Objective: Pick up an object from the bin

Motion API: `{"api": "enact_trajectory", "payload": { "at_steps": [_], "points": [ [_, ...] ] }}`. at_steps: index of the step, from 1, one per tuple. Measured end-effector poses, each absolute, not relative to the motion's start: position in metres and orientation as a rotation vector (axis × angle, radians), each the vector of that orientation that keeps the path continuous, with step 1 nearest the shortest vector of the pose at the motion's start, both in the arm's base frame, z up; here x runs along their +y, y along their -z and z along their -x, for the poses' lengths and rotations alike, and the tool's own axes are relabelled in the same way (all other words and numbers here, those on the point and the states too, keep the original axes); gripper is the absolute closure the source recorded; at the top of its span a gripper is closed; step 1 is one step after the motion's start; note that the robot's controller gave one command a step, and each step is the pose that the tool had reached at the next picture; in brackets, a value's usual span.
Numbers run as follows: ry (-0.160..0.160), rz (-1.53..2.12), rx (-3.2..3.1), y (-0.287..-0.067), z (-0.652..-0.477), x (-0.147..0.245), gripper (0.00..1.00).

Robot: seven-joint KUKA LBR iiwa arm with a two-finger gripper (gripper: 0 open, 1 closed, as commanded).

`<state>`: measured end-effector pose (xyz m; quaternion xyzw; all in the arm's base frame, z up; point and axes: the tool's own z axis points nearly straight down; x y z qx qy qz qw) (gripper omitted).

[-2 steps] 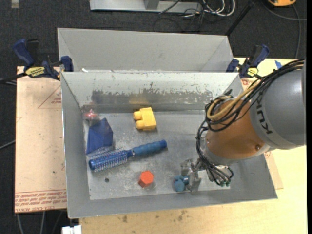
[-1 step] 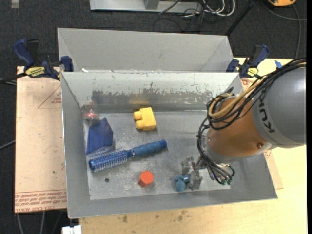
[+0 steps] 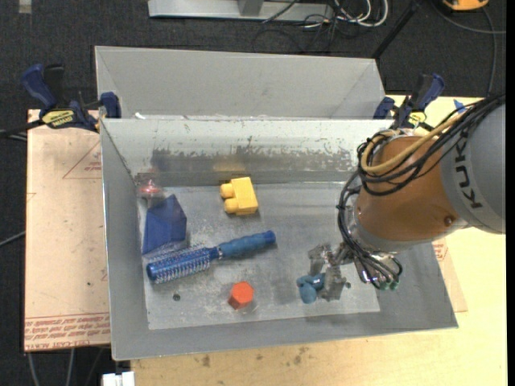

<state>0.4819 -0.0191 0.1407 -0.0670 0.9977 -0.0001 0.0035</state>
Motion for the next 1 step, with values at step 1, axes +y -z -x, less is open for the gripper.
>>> {"api": "enact_trajectory", "payload": {
  "at_steps": [1],
  "points": [
    [0.001,0.210,3.126,-0.1996,-0.4840,-0.0185,1.00]
  ]
}}
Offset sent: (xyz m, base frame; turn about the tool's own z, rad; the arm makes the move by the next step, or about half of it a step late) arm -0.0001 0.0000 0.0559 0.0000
